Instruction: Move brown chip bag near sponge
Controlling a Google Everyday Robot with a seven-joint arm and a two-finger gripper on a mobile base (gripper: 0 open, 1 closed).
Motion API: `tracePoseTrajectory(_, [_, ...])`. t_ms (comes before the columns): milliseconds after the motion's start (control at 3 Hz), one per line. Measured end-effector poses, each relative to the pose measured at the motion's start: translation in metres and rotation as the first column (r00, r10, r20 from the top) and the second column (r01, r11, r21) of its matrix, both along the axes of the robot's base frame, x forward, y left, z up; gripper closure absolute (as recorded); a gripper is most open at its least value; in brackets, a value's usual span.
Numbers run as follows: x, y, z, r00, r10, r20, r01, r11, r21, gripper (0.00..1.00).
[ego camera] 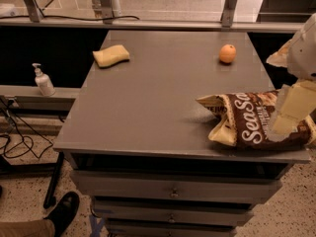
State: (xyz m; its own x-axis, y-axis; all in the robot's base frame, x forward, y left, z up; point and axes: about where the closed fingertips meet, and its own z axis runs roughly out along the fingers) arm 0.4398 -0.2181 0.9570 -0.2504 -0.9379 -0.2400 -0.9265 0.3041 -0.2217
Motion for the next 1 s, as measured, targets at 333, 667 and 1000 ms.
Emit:
tracePoseTrajectory(333, [0.002, -0.011, -0.038, 0.9985, -0.046, -0.028, 0.048, 0.997, 0.066, 0.00])
tracePoseTrajectory(667, [0.007, -0.021, -0.071, 0.9971, -0.072, -0.024, 0.074, 0.990, 0.119, 0.00])
tracePoseTrajectory(1000, [0.015, -0.025, -0.097, 0.9963, -0.086, 0.004, 0.085, 0.984, 0.160, 0.17])
